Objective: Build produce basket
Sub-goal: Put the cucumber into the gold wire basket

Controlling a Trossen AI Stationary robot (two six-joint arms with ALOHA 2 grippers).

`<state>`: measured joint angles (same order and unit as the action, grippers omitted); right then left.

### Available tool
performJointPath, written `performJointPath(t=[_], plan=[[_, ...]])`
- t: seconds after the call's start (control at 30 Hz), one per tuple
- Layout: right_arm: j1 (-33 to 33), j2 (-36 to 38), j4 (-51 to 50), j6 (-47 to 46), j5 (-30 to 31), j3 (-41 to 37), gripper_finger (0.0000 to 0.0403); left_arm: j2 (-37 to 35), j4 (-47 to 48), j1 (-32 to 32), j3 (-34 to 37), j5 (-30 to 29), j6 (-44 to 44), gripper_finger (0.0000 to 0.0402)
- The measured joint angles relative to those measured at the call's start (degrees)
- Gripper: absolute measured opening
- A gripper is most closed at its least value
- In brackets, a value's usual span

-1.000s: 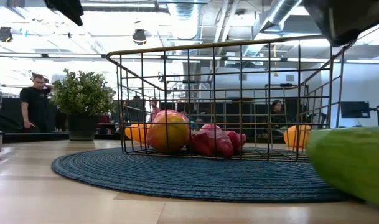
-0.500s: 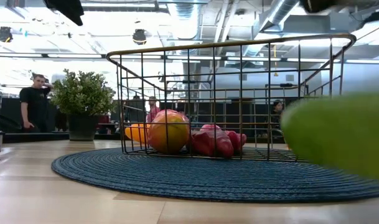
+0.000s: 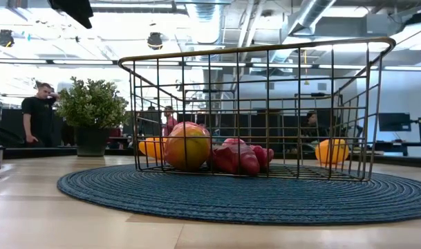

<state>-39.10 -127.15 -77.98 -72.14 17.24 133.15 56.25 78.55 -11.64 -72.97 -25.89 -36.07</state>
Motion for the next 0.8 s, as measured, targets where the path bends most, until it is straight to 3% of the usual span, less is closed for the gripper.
performJointPath(t=[0.17,0.43,0.63,0.8], plan=[[2.8,3.4,-11.8,-2.7,5.7,-0.7,0.0109,0.0,0.0,0.0,0.0,0.0,-0.1,0.024],[11.4,4.2,-11.8,0.2,7.3,-1.9,0.0109,0.0,0.0,0.0,0.0,0.0,-0.4,0.024],[17.5,4.1,-12.1,-1.7,6.9,-6.9,0.0109,0.0,0.1,0.0,0.0,0.0,-0.6,0.024],[19.8,4.1,-12.1,-1.9,2.0,-13.4,0.0109,0.0,0.2,0.0,0.0,0.0,-0.6,0.024]])
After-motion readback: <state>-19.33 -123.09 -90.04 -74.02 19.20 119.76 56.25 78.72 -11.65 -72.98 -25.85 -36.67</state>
